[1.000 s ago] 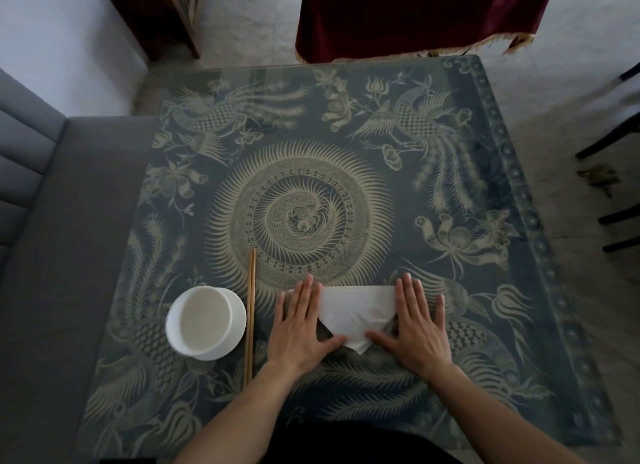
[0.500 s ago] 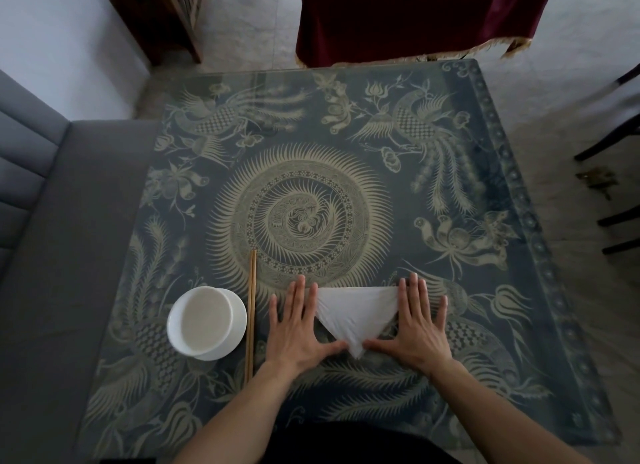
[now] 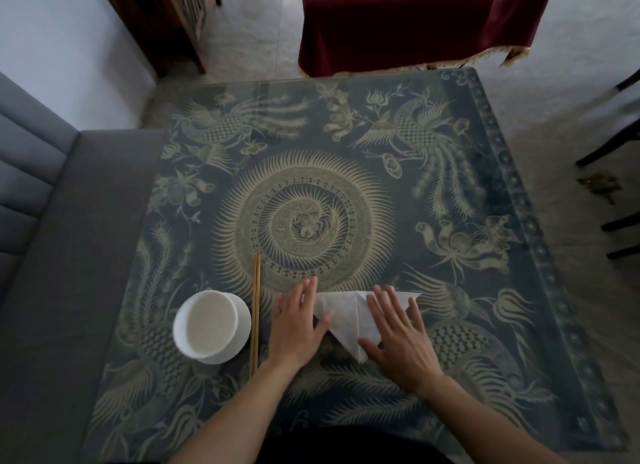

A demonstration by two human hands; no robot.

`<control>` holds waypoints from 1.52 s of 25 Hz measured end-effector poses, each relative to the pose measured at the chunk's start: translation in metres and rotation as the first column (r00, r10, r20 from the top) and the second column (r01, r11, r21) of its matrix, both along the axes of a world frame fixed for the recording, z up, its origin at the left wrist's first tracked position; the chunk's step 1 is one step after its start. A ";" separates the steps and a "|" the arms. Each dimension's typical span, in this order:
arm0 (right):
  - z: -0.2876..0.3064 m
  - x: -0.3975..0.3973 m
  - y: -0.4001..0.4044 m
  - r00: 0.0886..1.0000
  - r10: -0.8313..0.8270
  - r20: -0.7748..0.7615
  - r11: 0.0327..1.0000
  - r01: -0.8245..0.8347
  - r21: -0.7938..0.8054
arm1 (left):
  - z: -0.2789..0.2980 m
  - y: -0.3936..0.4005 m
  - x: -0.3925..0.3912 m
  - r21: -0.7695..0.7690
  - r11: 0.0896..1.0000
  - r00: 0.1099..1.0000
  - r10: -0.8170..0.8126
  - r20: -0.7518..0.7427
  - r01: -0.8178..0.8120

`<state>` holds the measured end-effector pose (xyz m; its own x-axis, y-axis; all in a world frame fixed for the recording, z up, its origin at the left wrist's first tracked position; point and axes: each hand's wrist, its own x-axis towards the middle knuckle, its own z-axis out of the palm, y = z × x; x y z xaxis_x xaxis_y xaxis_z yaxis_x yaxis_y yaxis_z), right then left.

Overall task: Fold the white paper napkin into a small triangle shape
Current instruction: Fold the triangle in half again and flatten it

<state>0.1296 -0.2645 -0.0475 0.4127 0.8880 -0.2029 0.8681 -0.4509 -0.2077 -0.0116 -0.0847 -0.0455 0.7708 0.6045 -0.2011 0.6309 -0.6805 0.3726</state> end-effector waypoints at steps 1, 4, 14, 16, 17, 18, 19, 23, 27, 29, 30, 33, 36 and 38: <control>-0.001 0.000 -0.001 1.000 0.018 0.006 1.000 -0.018 -0.012 | 0.003 0.004 0.003 -0.001 0.999 0.999 0.039 0.024 -0.039; -0.003 0.005 -0.011 0.999 0.039 -0.004 0.998 -0.039 -0.054 | 0.011 0.015 0.015 0.028 0.996 0.996 0.081 -0.030 -0.080; -0.002 0.009 -0.024 0.998 0.065 -0.010 0.986 -0.066 -0.153 | 0.018 0.028 0.035 -0.086 0.988 0.954 0.103 -0.283 -0.132; -0.002 0.008 -0.025 0.998 0.067 -0.001 0.985 -0.066 -0.157 | 0.018 0.027 0.035 -0.117 0.985 0.963 0.091 -0.254 -0.124; -0.003 0.007 -0.025 0.998 0.067 0.008 0.985 -0.065 -0.162 | 0.018 0.028 0.035 -0.165 0.977 0.970 0.096 -0.225 -0.135; -0.002 0.006 -0.025 0.998 0.061 0.017 0.984 -0.058 -0.168 | 0.019 0.029 0.036 -0.234 0.959 0.973 0.114 -0.199 -0.160; -0.002 0.005 -0.025 0.998 0.052 0.026 0.984 -0.047 -0.170 | 0.019 0.030 0.036 -0.307 0.932 0.973 0.140 -0.181 -0.191; 0.005 -0.003 -0.024 0.998 0.053 0.032 0.981 -0.046 -0.189 | 0.021 0.033 0.036 -0.448 0.850 0.959 0.217 -0.181 -0.277; 0.010 -0.014 -0.023 0.999 0.006 0.031 0.988 -0.002 -0.152 | 0.022 0.035 0.039 -0.514 0.806 0.955 0.266 -0.133 -0.296; 0.012 -0.022 -0.020 1.000 0.010 0.024 0.991 -0.007 -0.133 | 0.027 0.038 0.042 -0.515 0.805 0.954 0.281 -0.105 -0.294; 0.013 -0.024 -0.018 0.999 0.027 0.023 0.992 -0.024 -0.123 | 0.029 0.040 0.044 -0.510 0.810 0.956 0.276 -0.100 -0.287; 0.015 -0.019 -0.016 0.995 0.099 0.030 0.991 -0.096 -0.098 | 0.039 0.043 0.050 -0.466 0.850 0.969 0.235 -0.079 -0.244; 0.015 -0.014 -0.017 0.991 0.128 0.027 0.985 -0.124 -0.119 | 0.049 0.039 0.056 -0.373 0.915 0.988 0.147 -0.043 -0.152; 0.014 -0.017 -0.016 0.992 0.125 0.017 0.983 -0.122 -0.141 | 0.055 0.032 0.060 -0.351 0.931 0.995 0.099 -0.022 -0.101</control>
<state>0.1127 -0.2806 -0.0335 0.3080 0.8963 -0.3190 0.9232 -0.3626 -0.1276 0.0482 -0.0522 0.0091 0.7088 0.5687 -0.4174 0.6909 -0.4402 0.5735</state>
